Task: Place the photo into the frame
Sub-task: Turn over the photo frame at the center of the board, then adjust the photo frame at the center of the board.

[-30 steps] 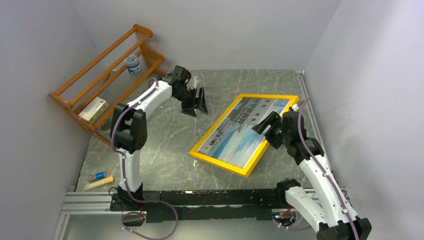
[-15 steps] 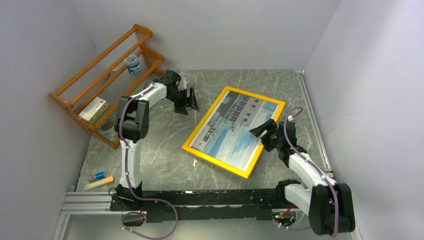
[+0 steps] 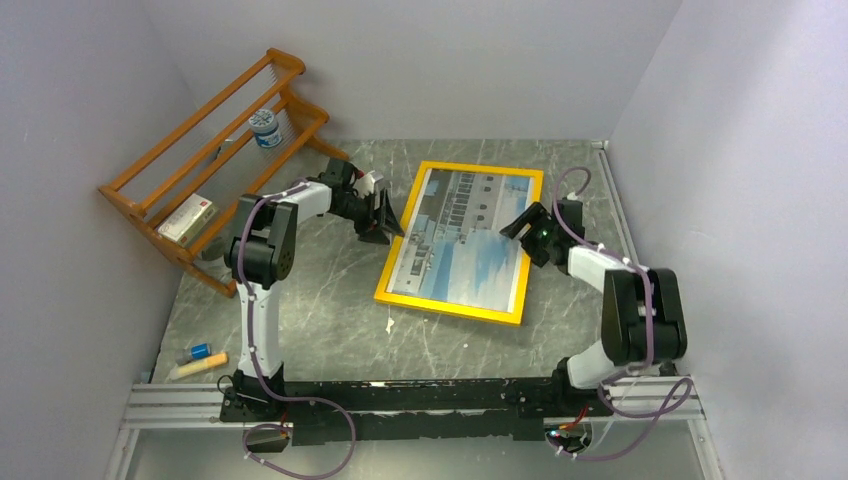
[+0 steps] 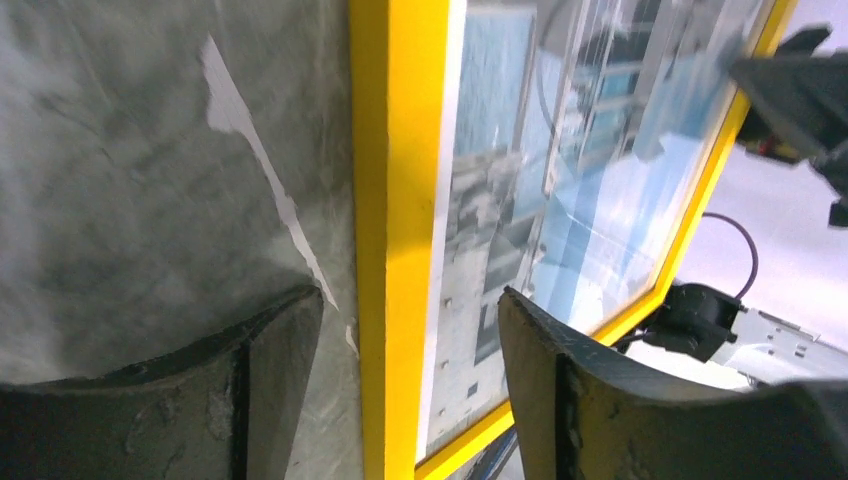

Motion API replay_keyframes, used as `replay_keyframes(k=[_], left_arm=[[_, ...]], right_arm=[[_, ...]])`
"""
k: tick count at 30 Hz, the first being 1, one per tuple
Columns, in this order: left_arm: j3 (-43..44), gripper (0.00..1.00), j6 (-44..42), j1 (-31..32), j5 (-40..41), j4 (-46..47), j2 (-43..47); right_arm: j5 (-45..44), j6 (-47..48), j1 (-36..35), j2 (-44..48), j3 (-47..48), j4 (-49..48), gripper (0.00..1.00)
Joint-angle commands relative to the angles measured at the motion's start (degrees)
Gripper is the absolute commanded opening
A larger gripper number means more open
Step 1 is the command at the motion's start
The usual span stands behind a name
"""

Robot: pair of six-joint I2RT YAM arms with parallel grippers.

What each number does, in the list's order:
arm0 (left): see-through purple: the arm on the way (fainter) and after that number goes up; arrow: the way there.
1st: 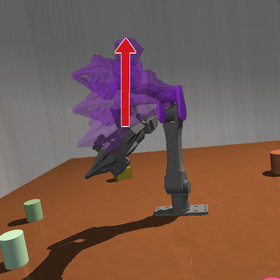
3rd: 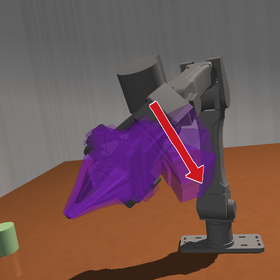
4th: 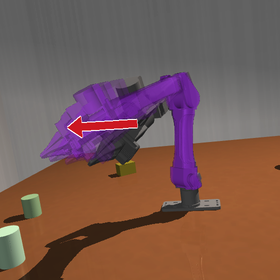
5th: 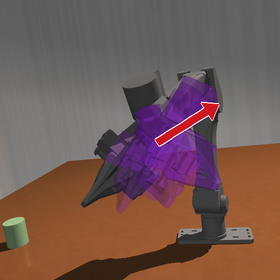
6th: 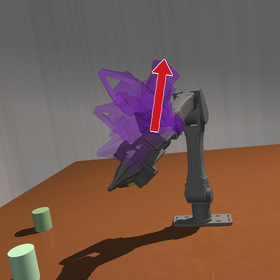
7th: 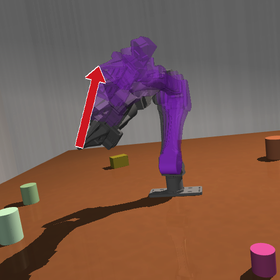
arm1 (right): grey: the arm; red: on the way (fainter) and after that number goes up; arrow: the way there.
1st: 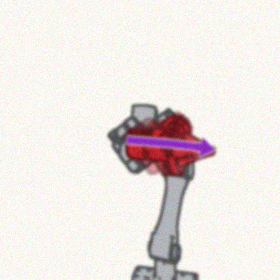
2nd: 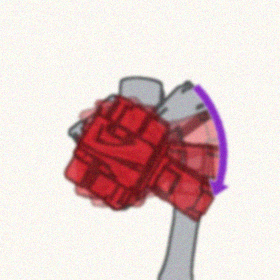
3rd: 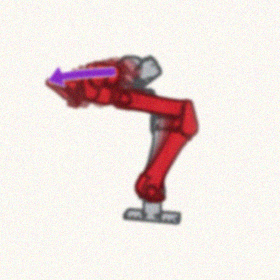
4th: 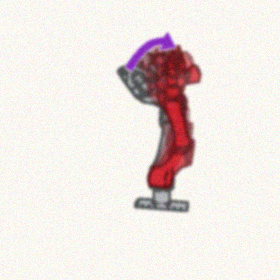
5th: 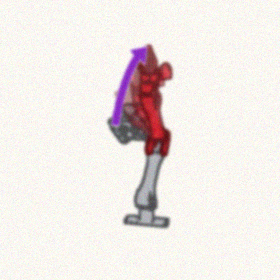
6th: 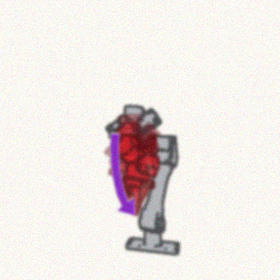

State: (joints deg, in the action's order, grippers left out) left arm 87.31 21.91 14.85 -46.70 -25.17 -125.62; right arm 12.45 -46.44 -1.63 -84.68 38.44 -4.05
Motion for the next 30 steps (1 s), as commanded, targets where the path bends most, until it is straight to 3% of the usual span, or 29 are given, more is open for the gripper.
replay_keyframes(k=[1,11,17,21,25,30], left_arm=[[-5.7,0.69,-2.5,2.2,-1.5,-2.5,2.2],[-15.3,0.67,-8.2,6.9,6.1,-9.7,11.7],[-18.0,0.71,-9.3,8.1,11.8,-12.8,16.7],[-15.0,0.75,-9.8,8.0,17.6,-15.6,19.8],[-9.1,0.78,-9.8,7.9,21.4,-17.0,21.1],[0.4,0.8,-11.3,7.9,22.6,-13.1,18.1]], right_arm=[[1.3,4.3,0.1,-6.7,7.9,-2.5,0.77],[8.2,15.9,0.1,-21.9,23.7,-3.3,0.77],[4.0,21.2,0.1,-23.7,29.9,3.7,0.83],[-1.8,21.5,0.4,-20.9,30.9,6.6,0.86],[-9.6,15.2,0.3,-13.1,29.7,12.5,0.86],[-7.2,3.6,-1.5,-0.7,21.1,19.8,0.8]])
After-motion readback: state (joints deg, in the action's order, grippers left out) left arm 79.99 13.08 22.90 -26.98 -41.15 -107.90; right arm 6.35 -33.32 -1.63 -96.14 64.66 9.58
